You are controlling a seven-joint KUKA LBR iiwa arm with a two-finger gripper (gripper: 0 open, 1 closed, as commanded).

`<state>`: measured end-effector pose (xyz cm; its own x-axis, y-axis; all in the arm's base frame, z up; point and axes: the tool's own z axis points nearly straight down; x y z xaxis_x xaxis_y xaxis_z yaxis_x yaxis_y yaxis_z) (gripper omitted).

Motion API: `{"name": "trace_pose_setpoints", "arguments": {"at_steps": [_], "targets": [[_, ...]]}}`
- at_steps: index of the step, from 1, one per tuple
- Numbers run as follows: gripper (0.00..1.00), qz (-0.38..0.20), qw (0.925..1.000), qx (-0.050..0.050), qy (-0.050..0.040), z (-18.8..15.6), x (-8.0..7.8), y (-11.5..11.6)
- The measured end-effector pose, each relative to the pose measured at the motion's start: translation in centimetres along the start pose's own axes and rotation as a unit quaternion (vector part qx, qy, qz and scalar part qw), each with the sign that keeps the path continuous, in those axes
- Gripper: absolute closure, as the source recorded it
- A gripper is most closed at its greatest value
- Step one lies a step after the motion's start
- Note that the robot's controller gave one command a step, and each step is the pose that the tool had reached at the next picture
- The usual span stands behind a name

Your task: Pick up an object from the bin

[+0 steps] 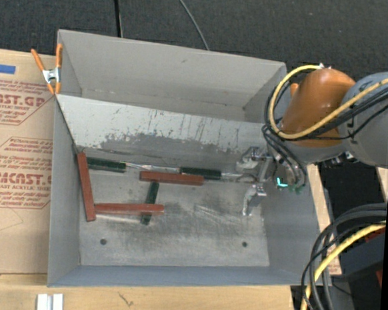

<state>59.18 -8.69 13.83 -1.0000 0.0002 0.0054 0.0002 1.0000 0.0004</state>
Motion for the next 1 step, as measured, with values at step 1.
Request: {"name": "trace_pose_setpoints", "arguments": {"at_steps": [1], "targets": [[0.0, 0.0, 1.0, 0.0, -0.0035, -0.4, -0.2, 0.02]]}}
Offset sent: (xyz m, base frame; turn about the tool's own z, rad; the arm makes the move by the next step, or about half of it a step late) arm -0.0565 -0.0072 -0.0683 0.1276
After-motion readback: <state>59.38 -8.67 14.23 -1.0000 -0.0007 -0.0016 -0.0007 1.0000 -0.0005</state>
